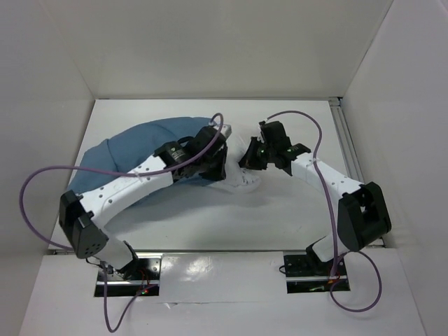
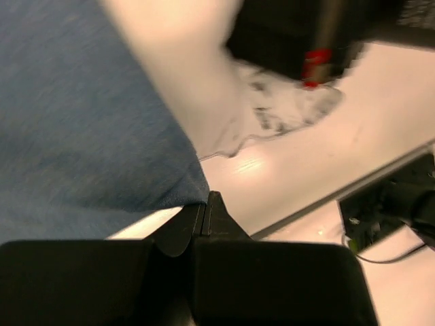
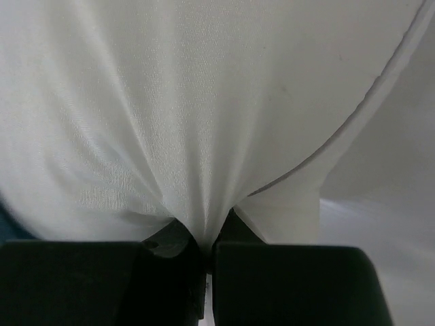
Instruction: Put the pillow into the pillowcase
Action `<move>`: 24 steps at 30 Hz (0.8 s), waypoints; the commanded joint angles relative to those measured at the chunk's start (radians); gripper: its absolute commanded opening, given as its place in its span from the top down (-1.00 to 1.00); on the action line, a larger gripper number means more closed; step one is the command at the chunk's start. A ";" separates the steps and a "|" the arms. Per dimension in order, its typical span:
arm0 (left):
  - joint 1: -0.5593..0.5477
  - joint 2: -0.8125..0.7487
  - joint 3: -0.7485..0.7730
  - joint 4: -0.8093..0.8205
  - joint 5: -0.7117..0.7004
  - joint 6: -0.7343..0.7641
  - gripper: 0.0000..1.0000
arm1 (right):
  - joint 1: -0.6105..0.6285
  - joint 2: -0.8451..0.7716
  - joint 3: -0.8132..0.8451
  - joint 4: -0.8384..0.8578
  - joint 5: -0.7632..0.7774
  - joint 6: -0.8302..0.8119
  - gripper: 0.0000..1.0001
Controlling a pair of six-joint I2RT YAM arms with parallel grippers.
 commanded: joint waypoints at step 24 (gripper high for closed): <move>0.217 0.139 0.784 -0.274 0.250 0.127 1.00 | 0.070 -0.438 0.139 -0.732 -0.278 -0.229 1.00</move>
